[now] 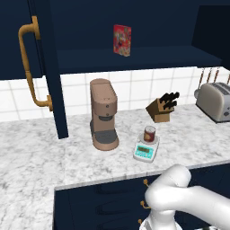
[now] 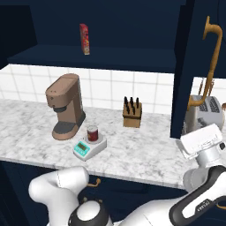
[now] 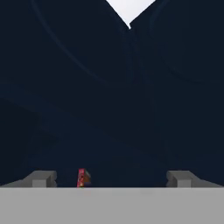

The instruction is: Pick the canned food and place it on the digital scale for weighing, and close the cabinet.

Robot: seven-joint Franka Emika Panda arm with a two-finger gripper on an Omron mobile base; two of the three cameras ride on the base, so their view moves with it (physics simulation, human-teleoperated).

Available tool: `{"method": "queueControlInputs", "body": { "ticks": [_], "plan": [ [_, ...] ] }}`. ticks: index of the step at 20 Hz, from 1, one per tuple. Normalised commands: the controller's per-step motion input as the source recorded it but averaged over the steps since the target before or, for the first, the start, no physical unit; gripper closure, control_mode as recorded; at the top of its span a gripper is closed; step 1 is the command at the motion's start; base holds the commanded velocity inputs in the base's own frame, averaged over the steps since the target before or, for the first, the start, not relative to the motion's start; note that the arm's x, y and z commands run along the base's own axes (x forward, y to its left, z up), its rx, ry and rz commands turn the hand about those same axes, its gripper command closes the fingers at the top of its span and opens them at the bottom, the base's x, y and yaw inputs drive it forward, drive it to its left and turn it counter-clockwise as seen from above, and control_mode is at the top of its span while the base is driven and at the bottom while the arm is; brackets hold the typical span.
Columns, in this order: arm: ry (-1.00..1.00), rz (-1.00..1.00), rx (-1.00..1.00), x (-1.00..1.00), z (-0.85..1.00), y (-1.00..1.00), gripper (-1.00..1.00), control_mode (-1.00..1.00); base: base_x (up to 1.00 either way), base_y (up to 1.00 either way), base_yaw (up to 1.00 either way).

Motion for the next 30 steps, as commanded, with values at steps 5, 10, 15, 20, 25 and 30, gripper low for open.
{"method": "queueControlInputs", "body": {
  "ticks": [5,10,15,20,25,30],
  "plan": [
    [0.05,-0.14,0.00,0.35,0.08,-0.72,-1.00,-1.00,0.00,0.00,0.00],
    [0.00,-0.08,0.02,0.03,0.60,-0.41,-1.00,-1.00,0.00,0.00,0.00],
    [-0.27,-0.03,0.01,-0.22,0.98,-0.09,-1.00,-1.00,0.00,0.00,0.00],
    [-0.39,0.00,0.00,-0.61,0.96,0.46,-1.00,-1.00,0.00,0.00,0.00],
    [-0.51,0.09,-0.02,-0.67,0.52,1.00,-1.00,-1.00,0.00,0.00,0.00],
    [-0.55,0.09,-0.22,-0.51,0.23,1.00,-1.00,-1.00,0.00,0.00,0.00]
  ]
}}
